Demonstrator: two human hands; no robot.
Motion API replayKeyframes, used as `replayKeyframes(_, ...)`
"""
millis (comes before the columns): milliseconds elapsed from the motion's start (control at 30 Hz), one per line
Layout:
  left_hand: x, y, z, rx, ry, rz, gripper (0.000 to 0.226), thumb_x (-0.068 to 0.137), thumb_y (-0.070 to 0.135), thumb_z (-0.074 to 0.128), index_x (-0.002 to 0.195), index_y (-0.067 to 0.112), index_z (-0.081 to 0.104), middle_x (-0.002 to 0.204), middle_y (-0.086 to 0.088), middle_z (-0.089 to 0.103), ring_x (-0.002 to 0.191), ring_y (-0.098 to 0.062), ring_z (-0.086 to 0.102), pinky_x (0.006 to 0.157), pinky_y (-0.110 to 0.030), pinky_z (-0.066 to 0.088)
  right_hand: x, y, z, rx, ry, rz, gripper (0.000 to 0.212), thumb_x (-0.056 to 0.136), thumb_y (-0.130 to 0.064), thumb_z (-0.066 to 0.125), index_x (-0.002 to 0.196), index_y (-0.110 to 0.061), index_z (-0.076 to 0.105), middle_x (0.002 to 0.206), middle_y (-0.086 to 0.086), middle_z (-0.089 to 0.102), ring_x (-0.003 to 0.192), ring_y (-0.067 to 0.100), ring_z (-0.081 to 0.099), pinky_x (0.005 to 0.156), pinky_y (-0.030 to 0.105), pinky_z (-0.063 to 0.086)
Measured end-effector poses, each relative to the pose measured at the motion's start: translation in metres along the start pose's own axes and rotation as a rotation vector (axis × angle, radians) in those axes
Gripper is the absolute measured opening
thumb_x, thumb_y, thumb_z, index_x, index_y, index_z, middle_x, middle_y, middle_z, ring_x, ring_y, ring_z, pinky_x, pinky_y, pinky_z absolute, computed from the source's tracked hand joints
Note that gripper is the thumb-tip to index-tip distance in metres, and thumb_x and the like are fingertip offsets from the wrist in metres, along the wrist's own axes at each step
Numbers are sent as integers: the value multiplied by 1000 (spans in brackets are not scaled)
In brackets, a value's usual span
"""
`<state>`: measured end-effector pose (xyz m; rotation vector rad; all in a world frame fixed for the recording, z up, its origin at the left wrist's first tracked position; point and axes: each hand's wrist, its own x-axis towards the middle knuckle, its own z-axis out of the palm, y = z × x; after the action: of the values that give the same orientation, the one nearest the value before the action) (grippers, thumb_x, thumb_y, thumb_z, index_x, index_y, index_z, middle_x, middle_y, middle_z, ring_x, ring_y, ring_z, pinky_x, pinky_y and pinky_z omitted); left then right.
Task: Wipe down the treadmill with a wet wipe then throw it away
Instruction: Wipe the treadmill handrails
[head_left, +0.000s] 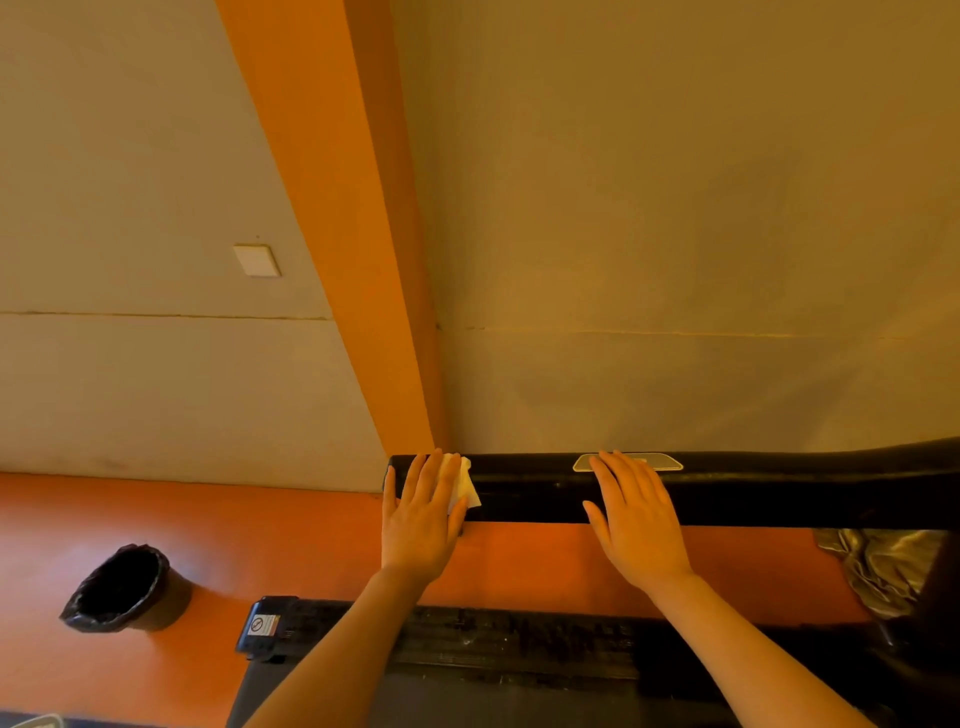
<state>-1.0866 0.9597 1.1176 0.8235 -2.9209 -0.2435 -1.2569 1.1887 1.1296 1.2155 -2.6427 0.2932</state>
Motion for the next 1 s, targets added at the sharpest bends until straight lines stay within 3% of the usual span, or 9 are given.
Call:
replayKeyframes(167,24,1,-17,0,-28,-60,80,88,57,-13,150,31,30,155,5,34,148,-17,20,121,-48,0,2,-3,-1,-6,-6,4,59,95,-47,31,131,-9,58,133,12,59,125,30,55,105,41,36)
replayKeyframes(333,14,-1,-16,-21,11,-37,84,91,61,-17,150,26,32,154,0,36,147,-21,23,120,-46,5,1,-2,1,-17,37,-4,52,100,-46,39,130,-9,59,131,12,60,124,31,56,105,41,36)
replayKeyframes(433,-1,-7,-6,-57,45,-38,71,99,56,-2,149,22,36,152,-4,40,145,-25,28,117,-49,16,1,-2,1,-19,47,-10,52,92,-43,48,130,-9,60,132,13,60,124,31,56,105,41,35)
replayKeyframes(600,8,-14,-8,-45,26,-57,77,94,60,-5,151,24,31,157,-2,32,148,-22,20,119,-45,6,2,0,1,-17,38,-18,52,90,-41,56,132,-9,58,134,12,59,126,30,55,106,41,37)
replayKeyframes(767,24,-12,-21,-57,11,-83,87,87,60,-12,149,21,36,154,-2,37,147,-22,24,120,-42,9,1,-2,0,-3,30,-3,54,92,-43,46,132,-10,58,134,12,59,127,30,54,106,41,36)
replayKeyframes(1000,-8,-21,0,-75,49,-71,71,100,55,4,151,15,33,156,-7,34,147,-24,19,119,-47,14,1,-2,3,-13,11,4,58,96,-48,32,134,-10,56,136,11,57,128,29,52,108,41,34)
